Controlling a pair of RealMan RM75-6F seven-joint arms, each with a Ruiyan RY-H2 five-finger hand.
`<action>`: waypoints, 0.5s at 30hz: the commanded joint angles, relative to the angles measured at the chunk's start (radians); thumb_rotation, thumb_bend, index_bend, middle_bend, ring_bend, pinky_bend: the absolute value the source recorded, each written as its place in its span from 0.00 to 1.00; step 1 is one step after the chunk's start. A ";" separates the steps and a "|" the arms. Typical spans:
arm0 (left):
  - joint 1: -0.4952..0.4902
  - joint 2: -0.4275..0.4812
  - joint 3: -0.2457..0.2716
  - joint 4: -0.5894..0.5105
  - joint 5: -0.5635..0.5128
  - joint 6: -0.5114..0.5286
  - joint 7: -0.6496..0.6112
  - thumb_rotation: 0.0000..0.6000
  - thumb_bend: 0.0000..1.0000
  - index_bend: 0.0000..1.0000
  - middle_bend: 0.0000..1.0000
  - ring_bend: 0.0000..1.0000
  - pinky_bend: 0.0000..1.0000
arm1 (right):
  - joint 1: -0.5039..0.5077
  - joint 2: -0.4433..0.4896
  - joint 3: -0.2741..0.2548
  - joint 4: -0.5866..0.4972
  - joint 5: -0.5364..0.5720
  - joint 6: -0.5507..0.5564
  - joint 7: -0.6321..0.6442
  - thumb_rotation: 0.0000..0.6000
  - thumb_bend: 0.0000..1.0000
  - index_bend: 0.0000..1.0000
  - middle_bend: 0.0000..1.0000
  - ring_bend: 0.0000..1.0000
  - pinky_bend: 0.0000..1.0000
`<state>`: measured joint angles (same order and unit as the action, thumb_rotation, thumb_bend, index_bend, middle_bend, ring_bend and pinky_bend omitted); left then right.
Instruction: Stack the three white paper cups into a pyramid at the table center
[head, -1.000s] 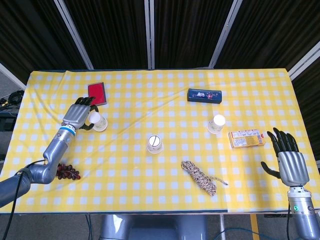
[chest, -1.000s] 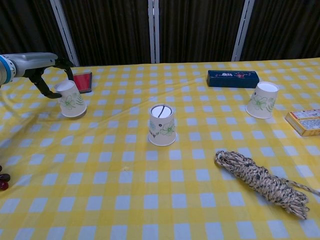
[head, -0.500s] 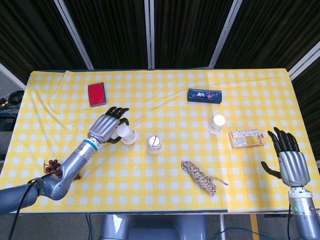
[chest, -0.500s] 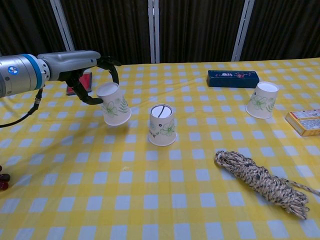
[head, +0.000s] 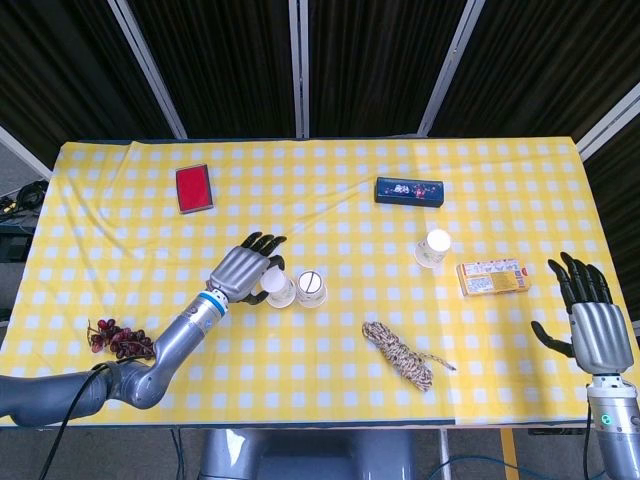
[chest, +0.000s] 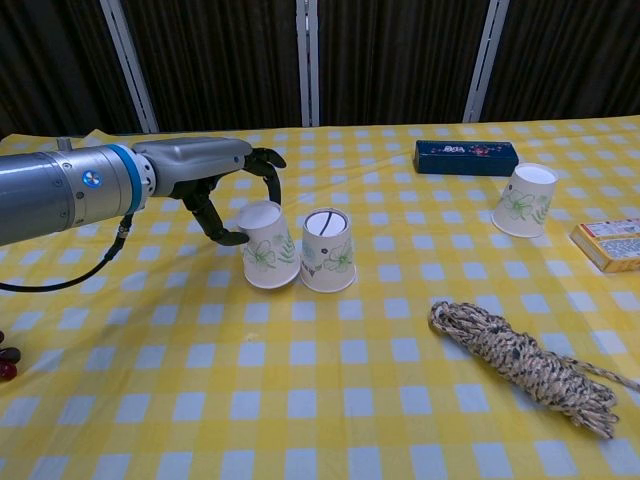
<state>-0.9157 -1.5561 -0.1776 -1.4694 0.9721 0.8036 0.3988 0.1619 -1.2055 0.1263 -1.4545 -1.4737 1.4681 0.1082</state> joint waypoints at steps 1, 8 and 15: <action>-0.008 -0.012 0.003 0.005 -0.015 0.004 0.009 1.00 0.37 0.38 0.00 0.00 0.00 | 0.000 0.001 -0.001 -0.002 -0.003 0.000 0.001 1.00 0.14 0.01 0.00 0.00 0.00; -0.009 -0.011 0.018 0.002 -0.027 0.018 0.028 1.00 0.32 0.20 0.00 0.00 0.00 | 0.001 0.002 -0.003 -0.002 0.001 -0.007 -0.004 1.00 0.14 0.01 0.00 0.00 0.00; 0.029 0.035 0.023 -0.045 0.002 0.076 -0.004 1.00 0.28 0.00 0.00 0.00 0.00 | 0.003 -0.003 -0.004 0.003 0.011 -0.021 -0.018 1.00 0.14 0.01 0.00 0.00 0.00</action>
<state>-0.9014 -1.5367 -0.1563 -1.4980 0.9582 0.8598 0.4075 0.1646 -1.2067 0.1222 -1.4526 -1.4645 1.4489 0.0928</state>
